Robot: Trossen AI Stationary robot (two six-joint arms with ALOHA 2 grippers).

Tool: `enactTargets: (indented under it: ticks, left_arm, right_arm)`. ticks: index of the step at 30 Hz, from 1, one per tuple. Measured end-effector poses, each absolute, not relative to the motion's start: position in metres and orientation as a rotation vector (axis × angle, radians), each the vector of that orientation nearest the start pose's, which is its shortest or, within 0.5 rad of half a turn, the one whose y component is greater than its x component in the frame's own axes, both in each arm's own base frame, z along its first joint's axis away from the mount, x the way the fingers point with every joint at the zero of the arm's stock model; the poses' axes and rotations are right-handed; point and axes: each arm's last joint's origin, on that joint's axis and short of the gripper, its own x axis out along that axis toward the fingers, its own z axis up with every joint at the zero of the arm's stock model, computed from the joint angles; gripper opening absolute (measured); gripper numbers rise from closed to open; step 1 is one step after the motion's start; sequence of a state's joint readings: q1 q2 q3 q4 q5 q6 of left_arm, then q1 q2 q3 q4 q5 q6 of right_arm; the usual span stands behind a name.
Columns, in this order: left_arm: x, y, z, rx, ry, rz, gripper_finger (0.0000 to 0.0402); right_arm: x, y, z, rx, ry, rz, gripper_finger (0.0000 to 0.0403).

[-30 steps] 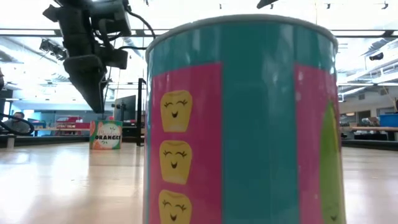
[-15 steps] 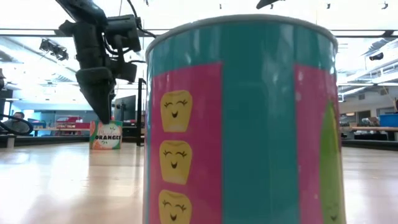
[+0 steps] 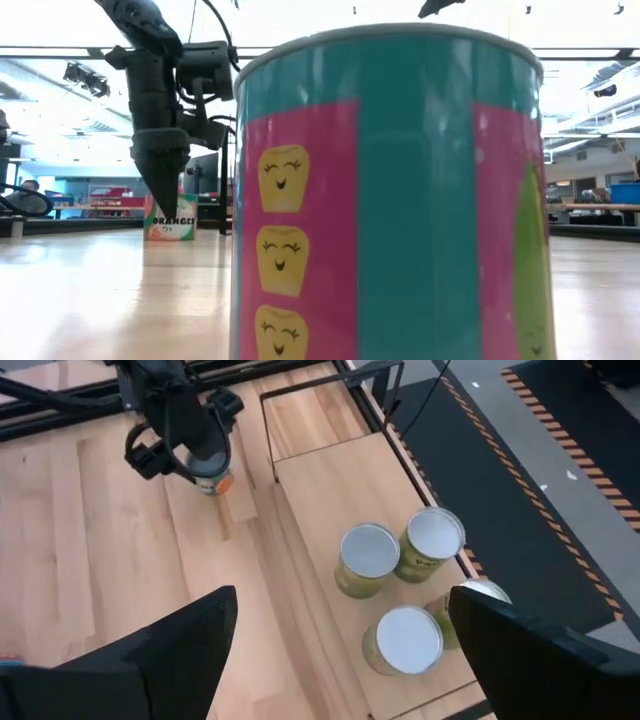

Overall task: Pick and place cans onto a shelf
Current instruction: Put the small canned oranges on the shelf

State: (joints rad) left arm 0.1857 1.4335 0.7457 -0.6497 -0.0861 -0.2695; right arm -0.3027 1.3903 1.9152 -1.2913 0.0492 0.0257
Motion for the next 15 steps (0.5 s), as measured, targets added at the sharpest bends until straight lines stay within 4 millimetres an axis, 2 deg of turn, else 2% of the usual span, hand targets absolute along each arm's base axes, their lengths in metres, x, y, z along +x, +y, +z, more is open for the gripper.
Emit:
enactTargets:
  ticks: [3,7,12,15]
  left_arm:
    - [0.232,0.041,0.168,-0.310,1.314,0.409,0.0288]
    - [0.240,0.027,0.193,-0.320,1.360,0.312,0.0287]
    - [0.265,0.005,0.255,-0.240,1.248,0.181,0.0287]
    - [0.280,0.002,0.293,-0.228,1.119,0.145,0.0288]
  right_arm:
    - [0.213,-0.068,0.471,0.121,0.762,-0.344,0.0373]
    - [0.212,-0.067,0.469,0.131,0.780,-0.320,0.0373]
    - [0.210,-0.065,0.467,0.153,0.818,-0.282,0.0373]
    - [0.210,-0.065,0.467,0.158,0.818,-0.268,0.0373]
